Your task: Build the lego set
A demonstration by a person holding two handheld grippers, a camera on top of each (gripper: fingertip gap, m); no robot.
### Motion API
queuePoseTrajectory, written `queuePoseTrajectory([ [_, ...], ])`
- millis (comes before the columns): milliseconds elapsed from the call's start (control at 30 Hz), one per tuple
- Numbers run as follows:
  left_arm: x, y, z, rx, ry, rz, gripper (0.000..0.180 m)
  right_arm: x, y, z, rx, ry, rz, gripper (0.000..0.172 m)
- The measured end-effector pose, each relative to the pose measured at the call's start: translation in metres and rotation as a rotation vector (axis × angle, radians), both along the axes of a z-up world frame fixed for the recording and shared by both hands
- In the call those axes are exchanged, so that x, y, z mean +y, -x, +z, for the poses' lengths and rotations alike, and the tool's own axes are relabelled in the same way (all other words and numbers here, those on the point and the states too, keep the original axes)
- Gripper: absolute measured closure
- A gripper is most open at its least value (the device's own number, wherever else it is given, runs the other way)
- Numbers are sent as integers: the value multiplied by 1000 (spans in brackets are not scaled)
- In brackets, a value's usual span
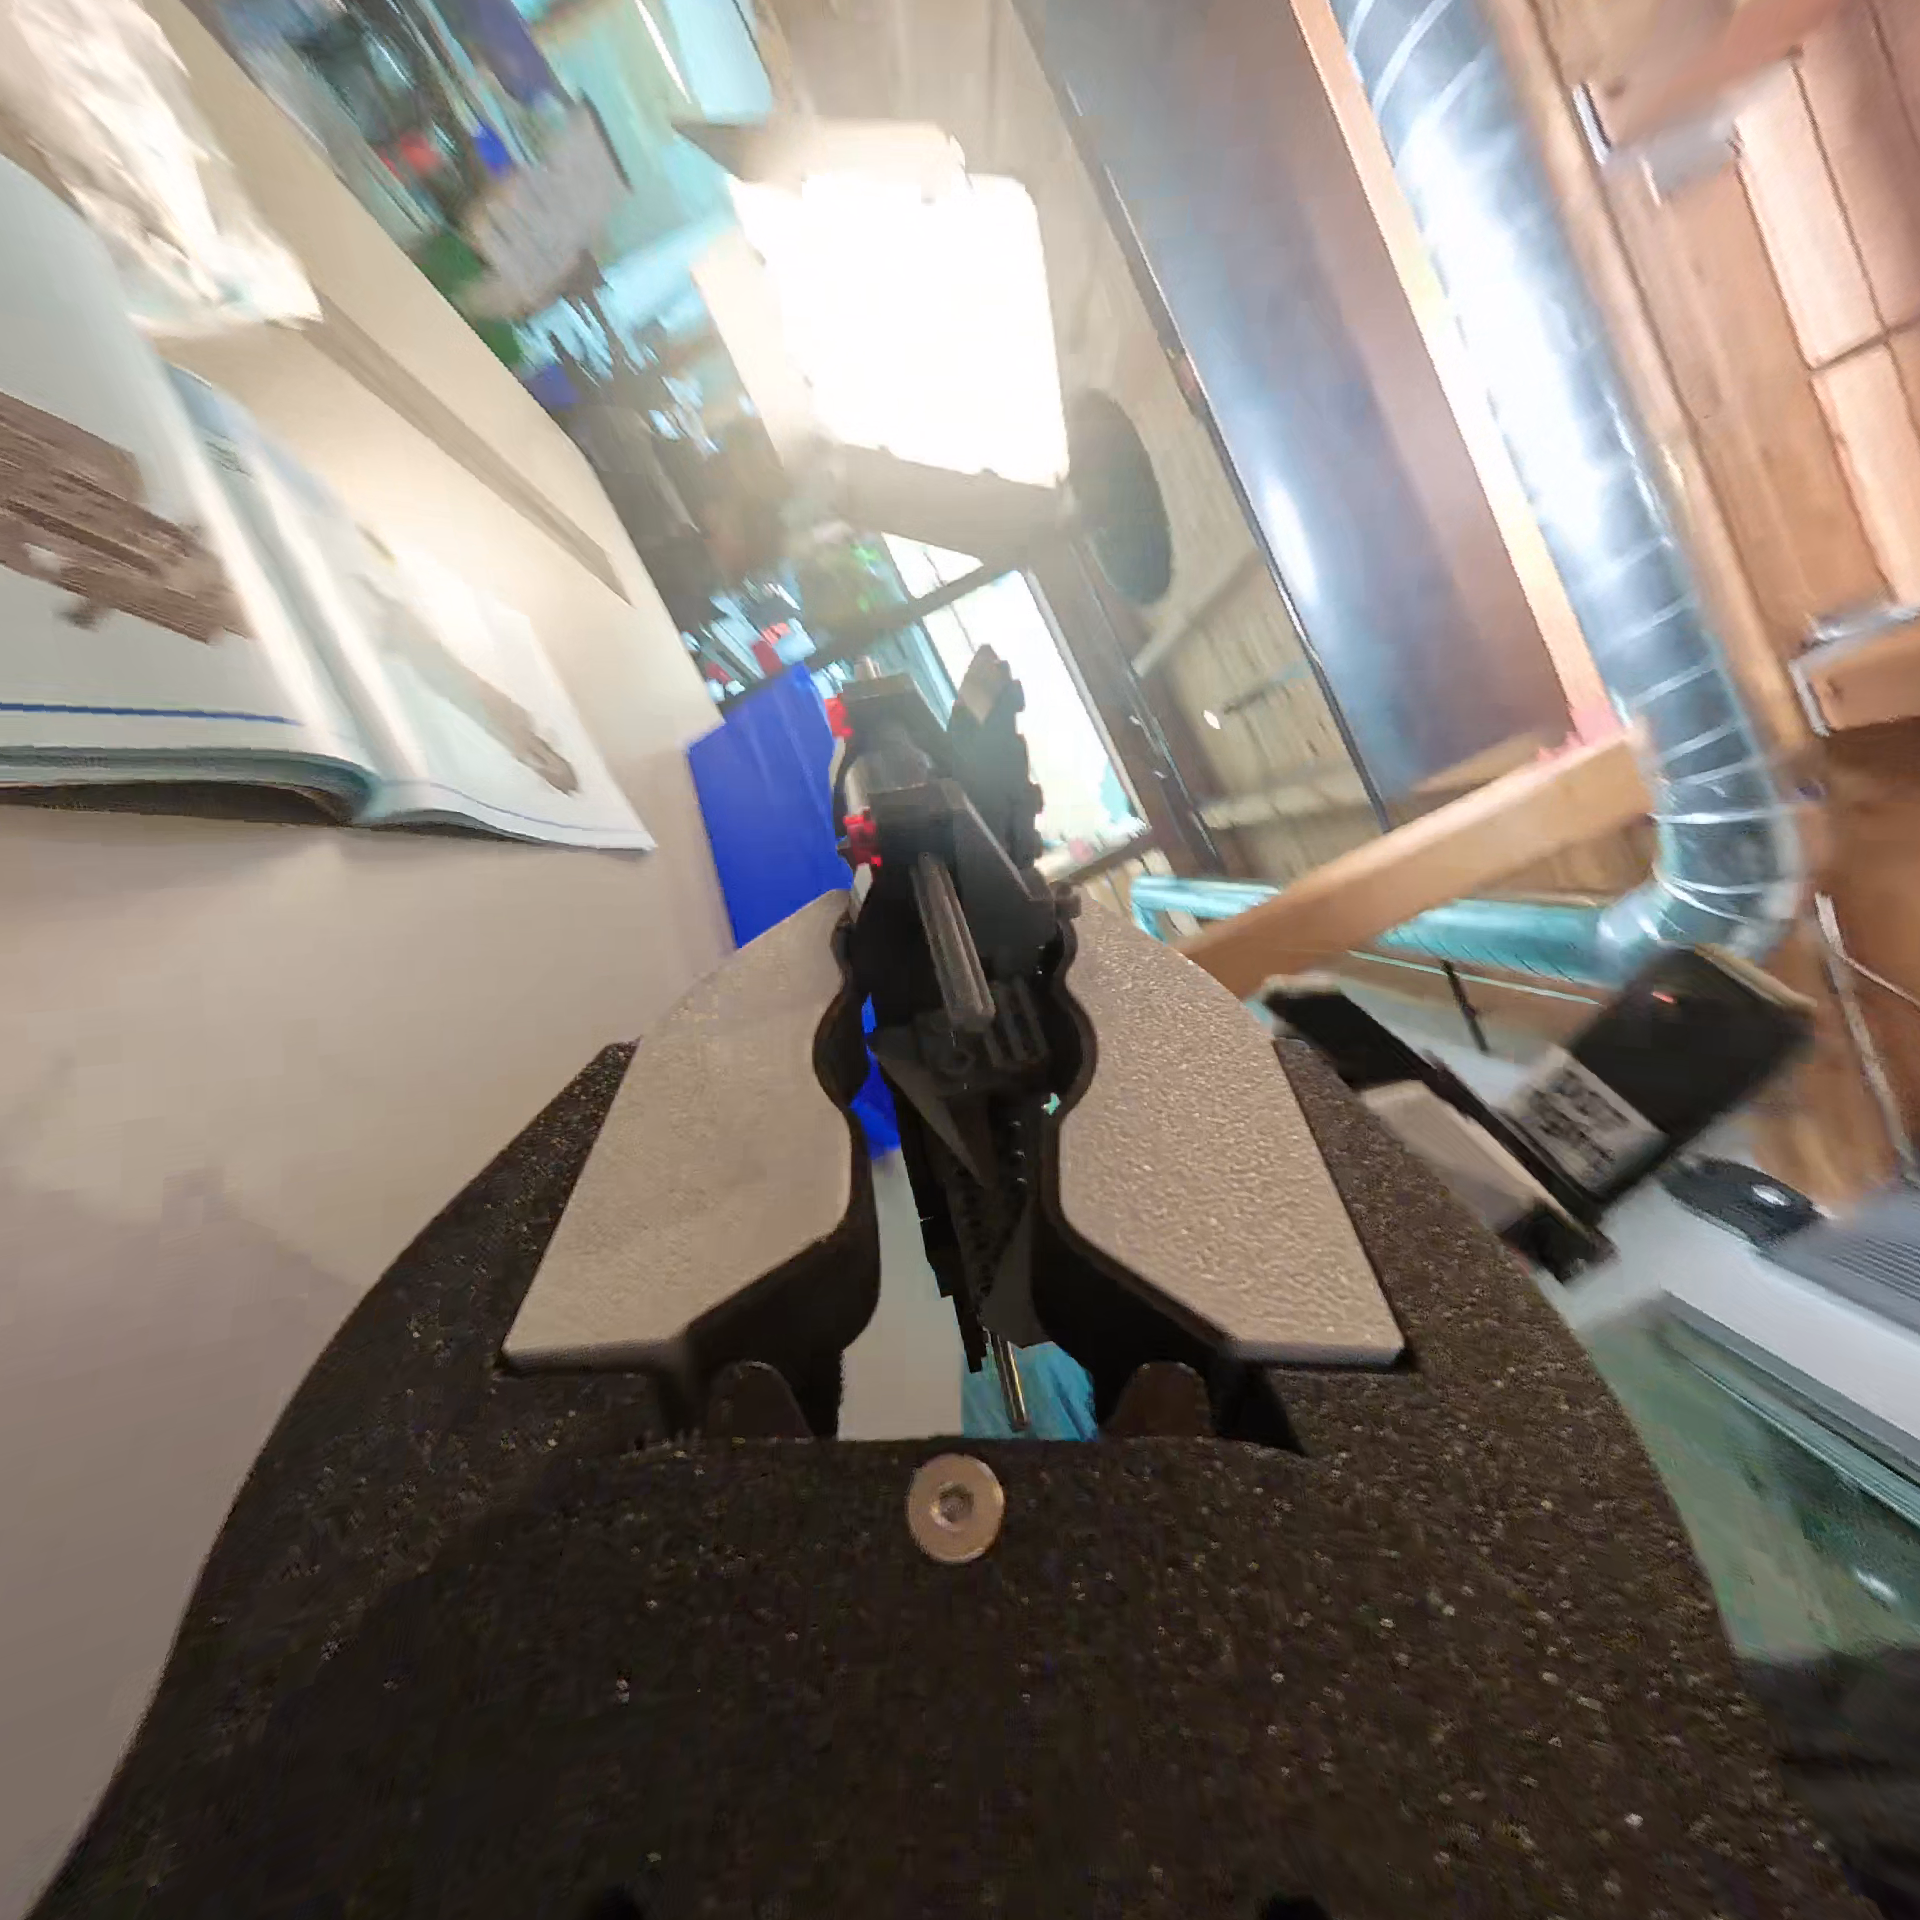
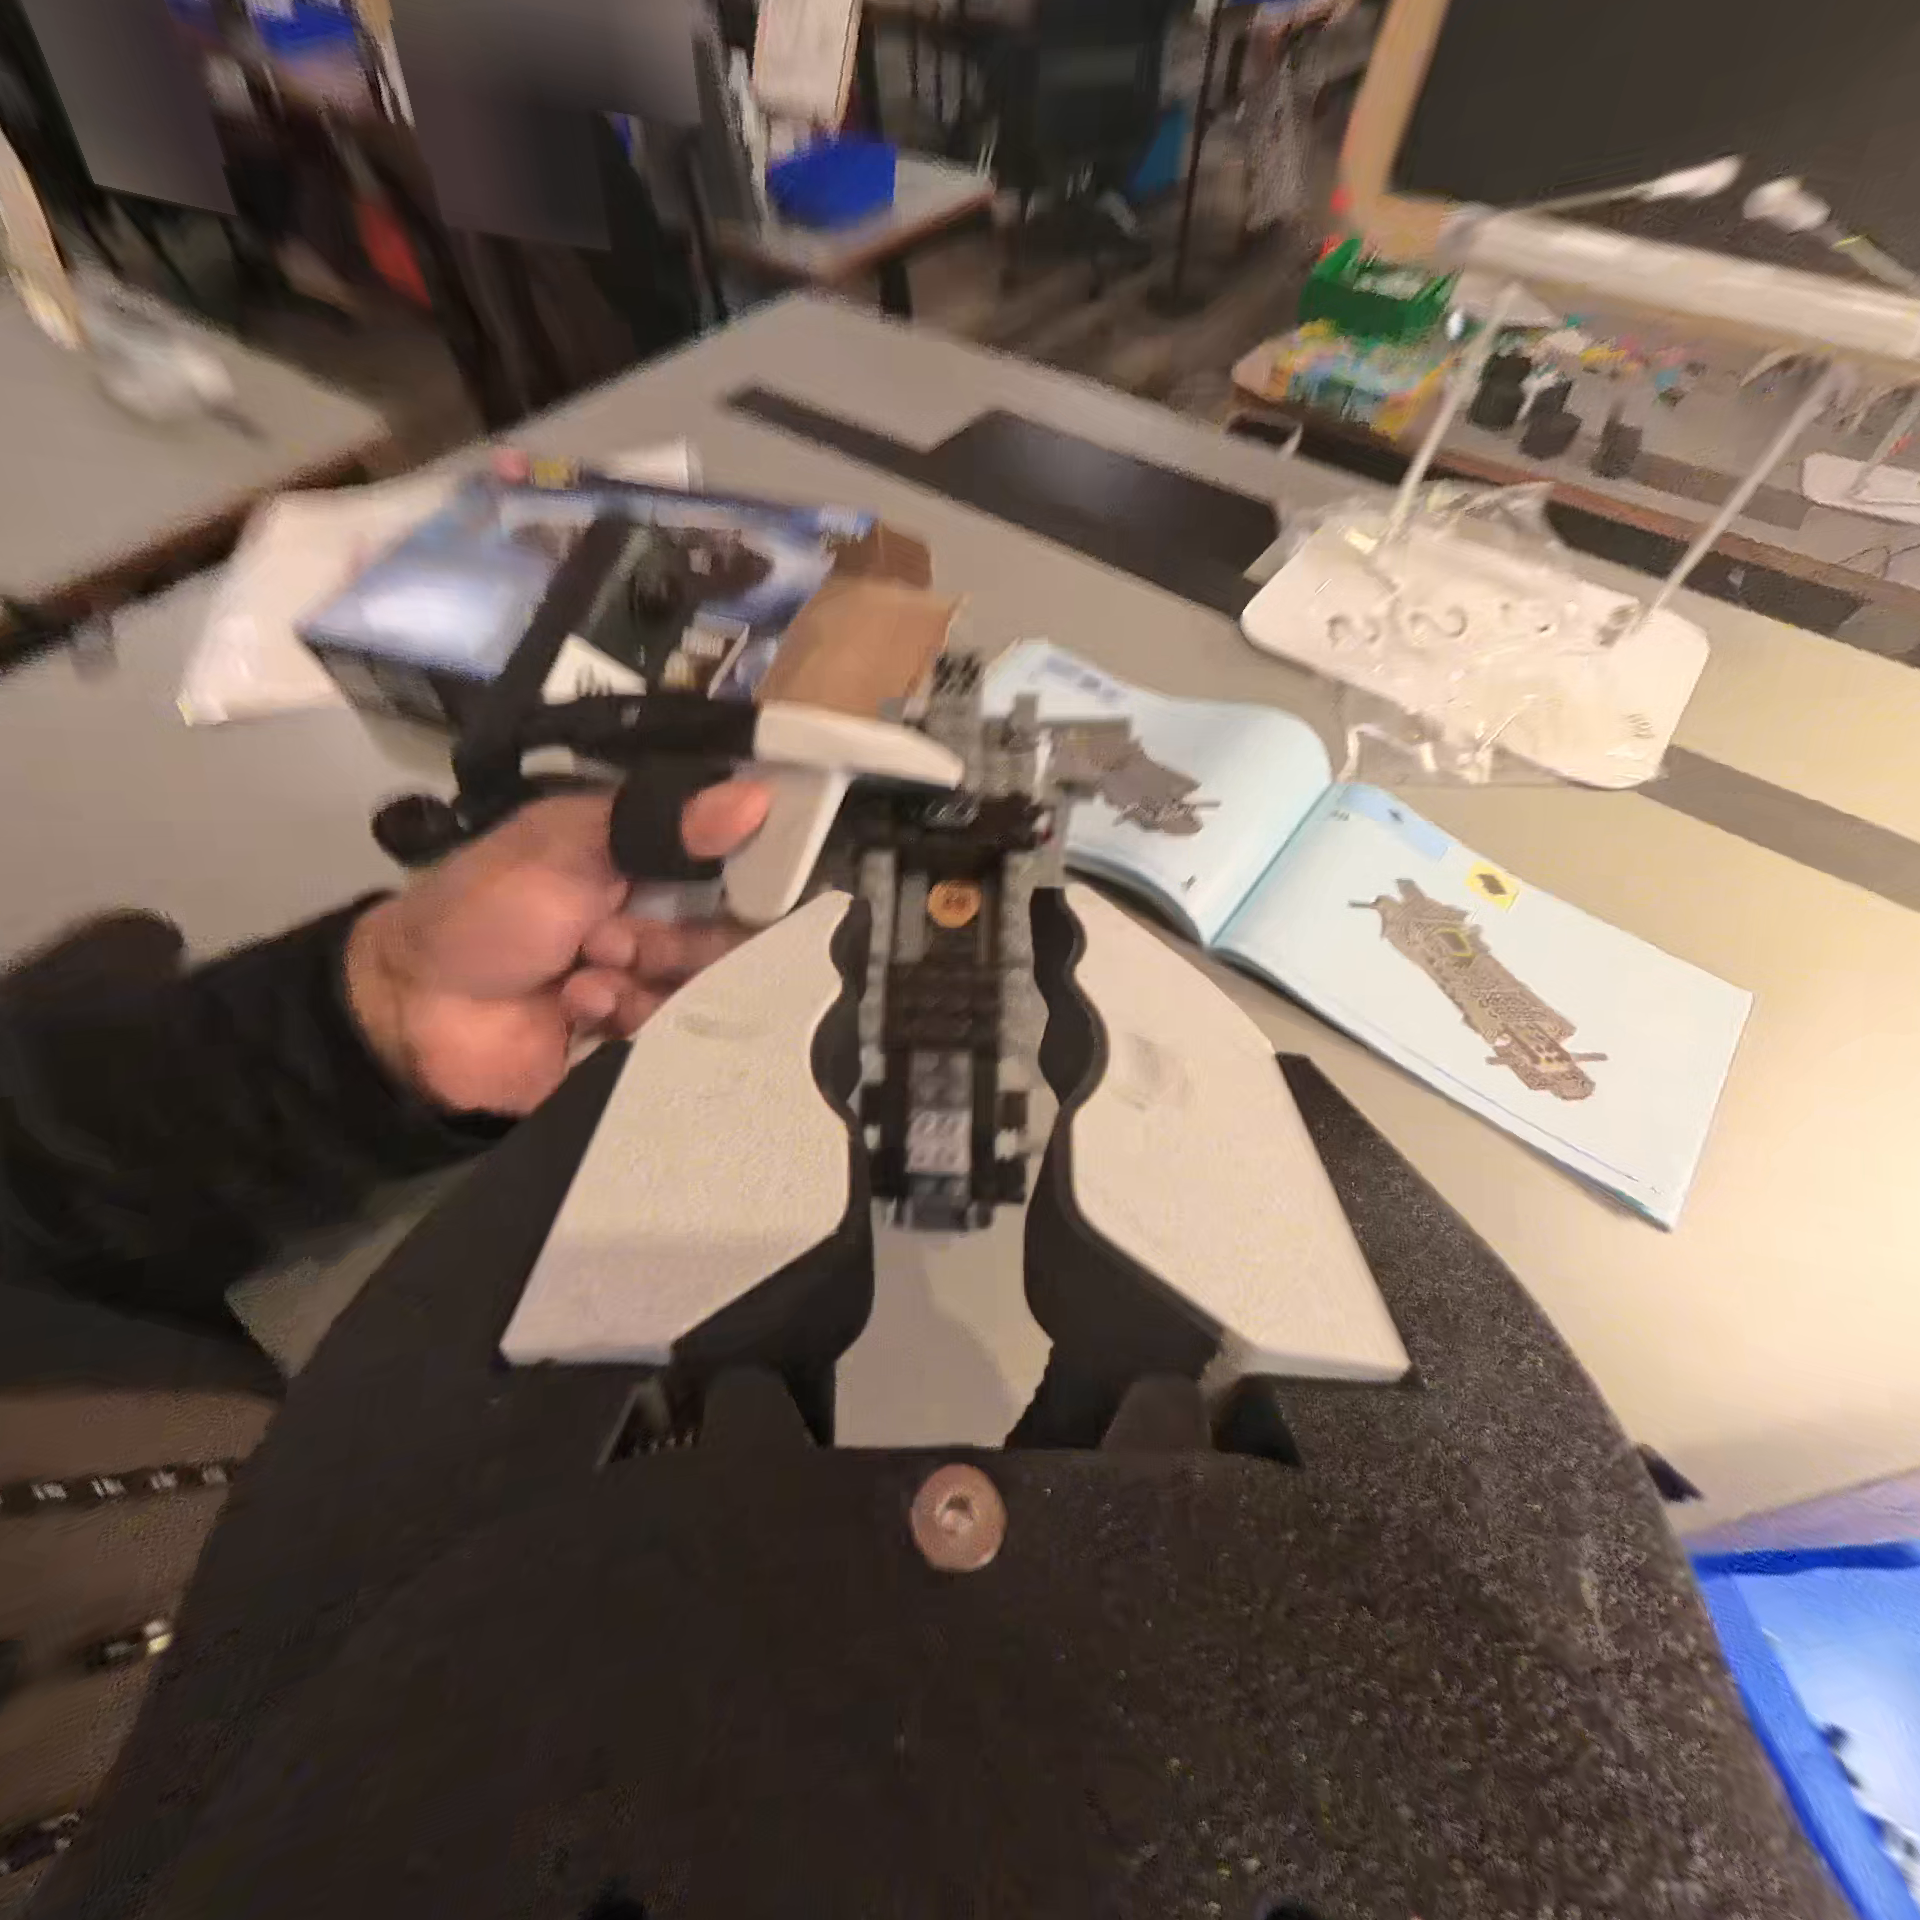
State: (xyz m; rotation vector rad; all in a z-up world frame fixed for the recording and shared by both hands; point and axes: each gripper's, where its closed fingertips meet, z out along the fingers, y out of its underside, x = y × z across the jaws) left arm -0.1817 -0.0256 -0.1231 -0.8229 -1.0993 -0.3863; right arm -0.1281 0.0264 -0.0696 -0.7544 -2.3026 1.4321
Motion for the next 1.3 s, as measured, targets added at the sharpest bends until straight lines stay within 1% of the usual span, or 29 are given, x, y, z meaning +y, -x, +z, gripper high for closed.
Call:
queuePoseTrajectory([
  [67, -5, 1, 0, 19, 55, 80, 150, -14, -9, -20, 22, -147, 33, 142],
  [100, -4, 0, 2, 43, 88, 107, 150, -19, -10, -29, 33, -193, 38, 143],
  [167, 0, -5, 10, 99, 153, 139, 150, -29, -12, -40, 23, -223, 60, 143],
  [267, 6, -14, 20, 167, 225, 166, 149, -35, -8, -46, 41, -256, 55, 146],
  [300, 5, -15, 20, 172, 247, 188, 150, -34, -5, -47, 60, -275, 42, 155],
  [333, 4, -16, 22, 183, 254, 196, 150, -33, -5, -49, 66, -300, 39, 154],
  [567, 0, -20, 28, 195, 257, 219, 150, -37, -4, -54, 141, -360, 60, 153],
  [800, -7, -16, 19, 129, 293, 276, 150, -42, -8, -55, 195, -380, 81, 151],
  [933, -9, -16, 21, 148, 306, 296, 150, -43, -8, -54, 219, -374, 96, 147],
  [1100, -1, -23, 28, 194, 235, 237, 150, -40, -6, -49, 266, -369, 104, 149],
  [1233, 0, -24, 27, 187, 208, 226, 150, -41, -11, -50, 279, -388, 146, 152],
  [1300, 0, -25, 29, 189, 170, 210, 150, -41, -14, -52, 278, -396, 168, 152],
])
